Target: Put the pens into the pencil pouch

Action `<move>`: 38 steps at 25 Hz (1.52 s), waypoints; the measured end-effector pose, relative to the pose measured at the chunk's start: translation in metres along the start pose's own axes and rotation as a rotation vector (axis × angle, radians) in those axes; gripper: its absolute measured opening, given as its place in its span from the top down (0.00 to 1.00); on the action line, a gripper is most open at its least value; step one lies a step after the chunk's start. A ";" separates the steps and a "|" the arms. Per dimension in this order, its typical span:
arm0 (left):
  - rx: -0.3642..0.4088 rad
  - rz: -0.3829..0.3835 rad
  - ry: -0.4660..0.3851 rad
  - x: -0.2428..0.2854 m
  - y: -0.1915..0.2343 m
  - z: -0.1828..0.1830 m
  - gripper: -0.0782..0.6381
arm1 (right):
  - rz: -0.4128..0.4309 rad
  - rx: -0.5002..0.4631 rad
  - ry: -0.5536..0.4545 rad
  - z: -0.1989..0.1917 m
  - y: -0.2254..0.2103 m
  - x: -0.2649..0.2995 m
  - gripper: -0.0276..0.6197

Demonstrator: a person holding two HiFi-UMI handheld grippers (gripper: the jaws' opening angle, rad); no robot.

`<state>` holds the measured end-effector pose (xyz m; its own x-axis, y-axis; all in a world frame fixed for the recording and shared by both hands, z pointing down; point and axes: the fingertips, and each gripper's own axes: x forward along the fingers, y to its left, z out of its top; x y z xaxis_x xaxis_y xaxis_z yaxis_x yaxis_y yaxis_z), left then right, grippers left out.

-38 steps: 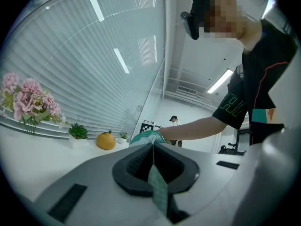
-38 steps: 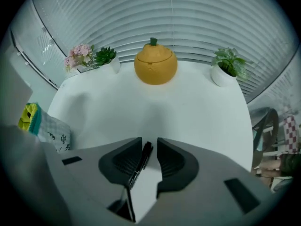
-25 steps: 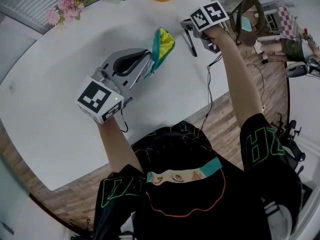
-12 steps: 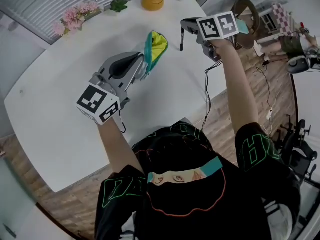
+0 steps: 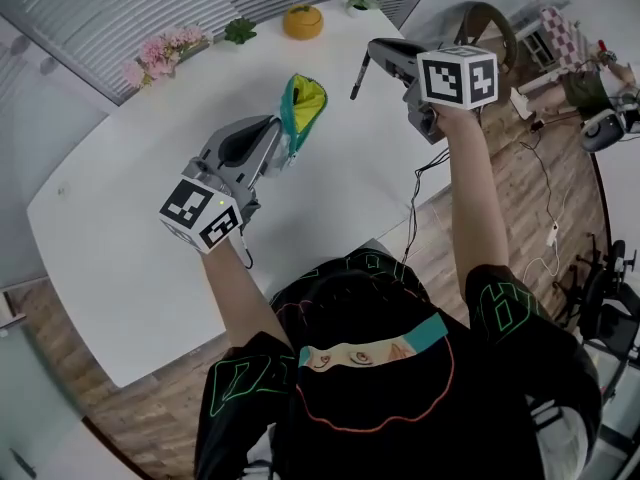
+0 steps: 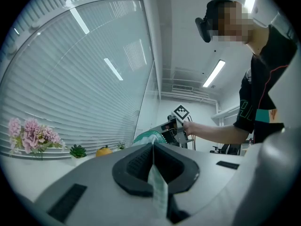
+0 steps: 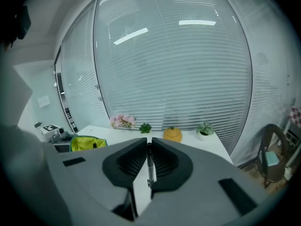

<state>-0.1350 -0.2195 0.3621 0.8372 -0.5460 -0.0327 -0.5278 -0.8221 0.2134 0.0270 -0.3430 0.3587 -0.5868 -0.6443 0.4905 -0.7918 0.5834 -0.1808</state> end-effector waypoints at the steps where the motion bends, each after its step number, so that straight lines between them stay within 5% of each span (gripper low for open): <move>1: -0.003 0.002 0.000 0.000 0.000 0.000 0.88 | 0.003 0.006 -0.026 0.005 0.003 -0.005 0.90; 17: -0.018 0.030 0.028 0.002 -0.003 -0.012 0.88 | 0.196 0.027 -0.344 0.086 0.092 -0.074 0.90; 32: -0.041 0.036 -0.063 0.009 -0.008 0.005 0.88 | 0.252 0.088 -0.345 0.073 0.131 -0.050 0.90; 38: -0.056 0.024 -0.106 0.010 -0.008 0.014 0.88 | 0.239 0.035 -0.239 0.040 0.144 -0.023 0.90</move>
<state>-0.1240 -0.2205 0.3462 0.8027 -0.5821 -0.1297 -0.5365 -0.7998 0.2694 -0.0806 -0.2640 0.2876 -0.7765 -0.5912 0.2181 -0.6298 0.7173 -0.2981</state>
